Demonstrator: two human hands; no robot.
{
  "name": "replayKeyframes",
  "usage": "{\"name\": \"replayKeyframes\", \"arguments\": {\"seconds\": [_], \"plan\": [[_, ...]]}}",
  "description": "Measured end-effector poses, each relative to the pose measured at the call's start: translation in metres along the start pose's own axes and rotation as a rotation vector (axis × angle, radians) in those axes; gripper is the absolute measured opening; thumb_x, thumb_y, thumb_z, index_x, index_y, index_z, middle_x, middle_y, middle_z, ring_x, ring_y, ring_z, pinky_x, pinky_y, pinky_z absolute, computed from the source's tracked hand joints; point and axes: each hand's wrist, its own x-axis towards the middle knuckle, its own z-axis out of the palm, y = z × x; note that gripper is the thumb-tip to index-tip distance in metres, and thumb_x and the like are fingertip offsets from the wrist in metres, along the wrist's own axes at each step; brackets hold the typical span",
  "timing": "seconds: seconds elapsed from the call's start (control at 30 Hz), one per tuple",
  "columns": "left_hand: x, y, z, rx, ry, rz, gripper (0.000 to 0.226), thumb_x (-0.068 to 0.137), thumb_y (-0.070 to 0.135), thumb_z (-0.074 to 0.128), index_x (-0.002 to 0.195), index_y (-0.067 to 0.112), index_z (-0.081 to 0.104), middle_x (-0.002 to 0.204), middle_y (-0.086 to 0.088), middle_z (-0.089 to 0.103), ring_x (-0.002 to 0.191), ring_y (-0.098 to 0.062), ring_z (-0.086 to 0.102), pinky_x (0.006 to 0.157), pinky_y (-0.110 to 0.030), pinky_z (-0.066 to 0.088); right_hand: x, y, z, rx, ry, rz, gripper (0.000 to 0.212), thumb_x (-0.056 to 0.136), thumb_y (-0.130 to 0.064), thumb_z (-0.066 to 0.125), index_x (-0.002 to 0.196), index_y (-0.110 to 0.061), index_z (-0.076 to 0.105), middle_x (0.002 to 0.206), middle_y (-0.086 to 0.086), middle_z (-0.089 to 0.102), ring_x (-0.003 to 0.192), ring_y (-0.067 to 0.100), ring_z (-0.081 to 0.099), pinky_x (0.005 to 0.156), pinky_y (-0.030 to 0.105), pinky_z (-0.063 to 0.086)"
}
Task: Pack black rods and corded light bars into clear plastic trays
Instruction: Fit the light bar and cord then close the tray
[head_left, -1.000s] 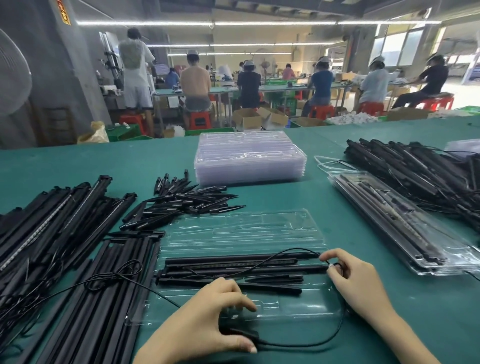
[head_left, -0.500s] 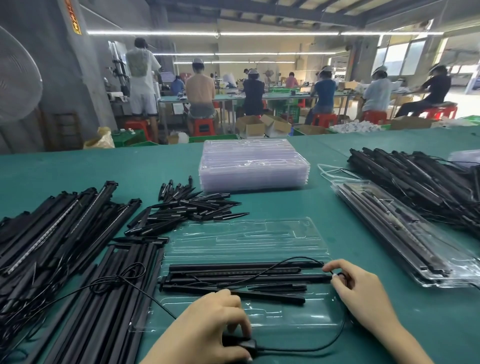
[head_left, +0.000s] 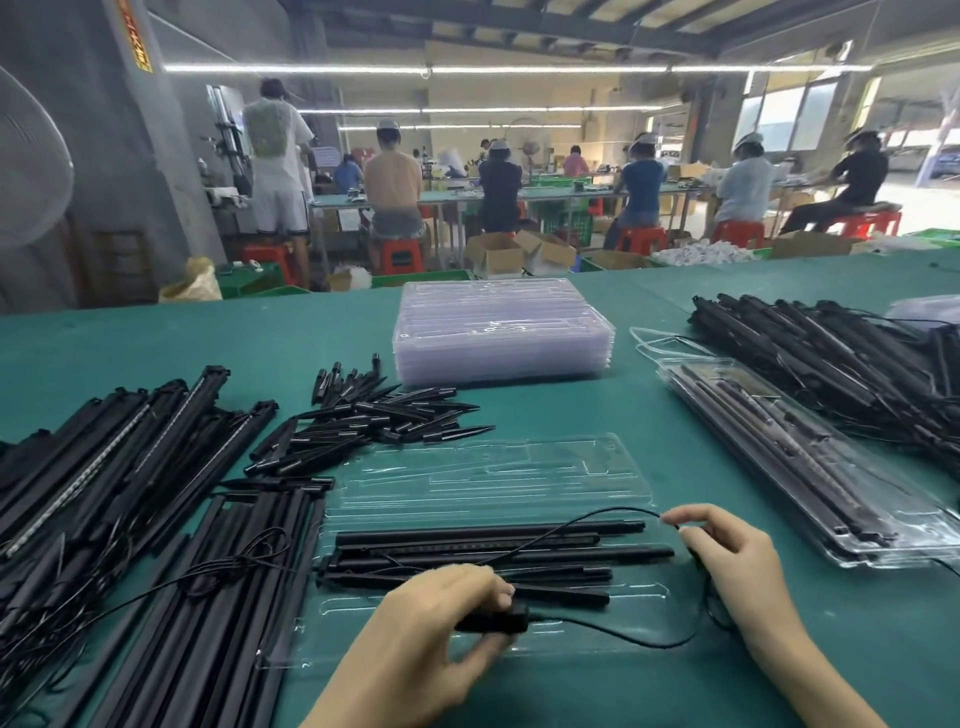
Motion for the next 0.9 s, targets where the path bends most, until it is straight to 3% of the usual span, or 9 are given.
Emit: {"name": "replayKeyframes", "arguments": {"seconds": [0.07, 0.17, 0.3, 0.4, 0.5, 0.67, 0.9], "plan": [[0.004, -0.001, 0.009, 0.033, 0.043, -0.054, 0.016, 0.076, 0.029, 0.071, 0.085, 0.023, 0.058, 0.086, 0.018, 0.063, 0.079, 0.001, 0.053, 0.075, -0.021, 0.044, -0.001, 0.000, 0.003, -0.043, -0.011, -0.024, 0.032, 0.084, 0.002, 0.059, 0.071, -0.024, 0.071, 0.064, 0.018, 0.055, 0.056, 0.013, 0.038, 0.053, 0.024, 0.029], [0.006, -0.009, 0.019, 0.004, -0.018, -0.238, 0.025, 0.075, 0.035, 0.075, 0.085, 0.024, 0.055, 0.088, 0.016, 0.060, 0.087, -0.001, 0.048, 0.078, -0.019, 0.040, -0.006, -0.002, 0.007, -0.175, -0.061, -0.073, 0.031, 0.082, 0.001, 0.061, 0.070, -0.027, 0.069, 0.049, -0.003, 0.046, 0.045, 0.007, 0.032, 0.046, 0.018, 0.026], [0.006, -0.011, 0.024, -0.119, 0.001, -0.353, 0.021, 0.068, 0.031, 0.082, 0.083, 0.025, 0.068, 0.081, 0.022, 0.059, 0.089, 0.005, 0.050, 0.078, -0.011, 0.037, -0.006, -0.002, 0.005, -0.240, -0.065, -0.072, 0.031, 0.081, -0.001, 0.062, 0.070, -0.028, 0.069, 0.048, -0.004, 0.047, 0.044, 0.009, 0.035, 0.046, 0.018, 0.028], [0.002, -0.010, 0.023, -0.159, -0.025, -0.332, 0.008, 0.081, 0.023, 0.074, 0.089, 0.022, 0.075, 0.091, 0.024, 0.060, 0.096, 0.007, 0.054, 0.088, -0.012, 0.039, -0.007, -0.003, 0.006, -0.252, -0.065, -0.067, 0.030, 0.081, -0.001, 0.062, 0.069, -0.028, 0.069, 0.046, -0.005, 0.045, 0.043, 0.009, 0.034, 0.046, 0.018, 0.028], [-0.001, -0.011, 0.023, -0.134, -0.075, -0.319, 0.018, 0.090, 0.010, 0.062, 0.098, 0.019, 0.075, 0.101, 0.019, 0.058, 0.102, 0.003, 0.055, 0.093, -0.012, 0.040, -0.008, -0.004, 0.006, -0.252, -0.067, -0.064, 0.031, 0.081, -0.001, 0.062, 0.069, -0.028, 0.069, 0.045, -0.007, 0.043, 0.042, 0.008, 0.033, 0.045, 0.018, 0.027], [0.005, -0.005, 0.025, -0.030, -0.110, -0.338, 0.018, 0.090, 0.013, 0.061, 0.101, 0.023, 0.072, 0.105, 0.013, 0.064, 0.104, -0.001, 0.051, 0.089, -0.006, 0.034, -0.008, -0.003, 0.006, -0.245, -0.076, -0.066, 0.033, 0.081, 0.000, 0.060, 0.068, -0.029, 0.068, 0.045, -0.008, 0.044, 0.042, 0.008, 0.033, 0.045, 0.018, 0.026], [0.012, -0.003, 0.023, -0.052, -0.136, -0.423, 0.028, 0.079, 0.009, 0.071, 0.098, 0.030, 0.068, 0.091, 0.017, 0.057, 0.094, -0.002, 0.052, 0.084, -0.013, 0.039, -0.007, -0.002, 0.007, -0.273, -0.076, -0.074, 0.033, 0.081, -0.001, 0.061, 0.067, -0.030, 0.068, 0.043, -0.009, 0.043, 0.042, 0.007, 0.035, 0.045, 0.017, 0.028]]}}
